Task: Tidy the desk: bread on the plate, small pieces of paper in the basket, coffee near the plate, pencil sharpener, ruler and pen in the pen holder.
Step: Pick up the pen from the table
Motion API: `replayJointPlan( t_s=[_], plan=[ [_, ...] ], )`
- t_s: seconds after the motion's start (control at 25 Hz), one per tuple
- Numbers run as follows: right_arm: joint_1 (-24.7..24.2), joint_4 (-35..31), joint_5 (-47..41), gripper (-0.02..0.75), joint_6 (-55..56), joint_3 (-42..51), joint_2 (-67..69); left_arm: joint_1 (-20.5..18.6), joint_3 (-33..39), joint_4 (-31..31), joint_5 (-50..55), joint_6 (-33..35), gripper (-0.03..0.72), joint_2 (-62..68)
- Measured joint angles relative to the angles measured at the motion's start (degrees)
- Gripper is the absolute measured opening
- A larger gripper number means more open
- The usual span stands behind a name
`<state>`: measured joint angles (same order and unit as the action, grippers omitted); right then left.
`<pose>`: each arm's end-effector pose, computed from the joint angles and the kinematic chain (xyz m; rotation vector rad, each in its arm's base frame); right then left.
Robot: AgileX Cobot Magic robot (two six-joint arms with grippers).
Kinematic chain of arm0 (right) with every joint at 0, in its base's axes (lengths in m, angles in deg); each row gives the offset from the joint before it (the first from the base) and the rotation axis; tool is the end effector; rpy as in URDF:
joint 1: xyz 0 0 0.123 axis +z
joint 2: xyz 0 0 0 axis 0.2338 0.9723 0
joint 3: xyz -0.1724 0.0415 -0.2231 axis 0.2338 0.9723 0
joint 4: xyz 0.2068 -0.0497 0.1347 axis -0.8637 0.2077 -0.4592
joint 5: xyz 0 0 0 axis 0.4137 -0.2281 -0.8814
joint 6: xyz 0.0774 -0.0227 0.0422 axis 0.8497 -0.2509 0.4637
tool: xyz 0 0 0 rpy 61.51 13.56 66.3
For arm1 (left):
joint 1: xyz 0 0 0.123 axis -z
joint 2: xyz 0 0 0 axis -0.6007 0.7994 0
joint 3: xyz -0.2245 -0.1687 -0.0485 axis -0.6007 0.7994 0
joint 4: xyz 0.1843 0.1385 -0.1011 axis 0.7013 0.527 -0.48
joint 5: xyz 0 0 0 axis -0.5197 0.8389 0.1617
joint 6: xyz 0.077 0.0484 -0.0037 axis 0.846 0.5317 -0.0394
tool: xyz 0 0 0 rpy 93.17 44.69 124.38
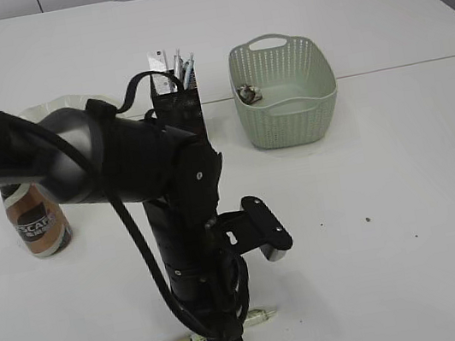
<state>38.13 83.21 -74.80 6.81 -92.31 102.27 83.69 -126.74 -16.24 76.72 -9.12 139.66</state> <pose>0.0955 0.0432 0.3651 -0.5981 2.4619 0.1436 0.2570 -0.2833 0.1009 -1.7770 -2.5415 0.1062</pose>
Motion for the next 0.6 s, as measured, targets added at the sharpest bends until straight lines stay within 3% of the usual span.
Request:
replayJointPlan(
  t_s=[0.36,0.6],
  plan=[
    [0.0,0.0,0.0,0.313,0.0,0.0,0.0,-4.6,2.4,-12.2,-2.7,0.0,0.071,-5.0],
    [0.0,0.0,0.0,0.312,0.0,0.0,0.0,-6.2,16.3,-16.9,-18.2,0.0,0.07,-15.7]
  ],
)
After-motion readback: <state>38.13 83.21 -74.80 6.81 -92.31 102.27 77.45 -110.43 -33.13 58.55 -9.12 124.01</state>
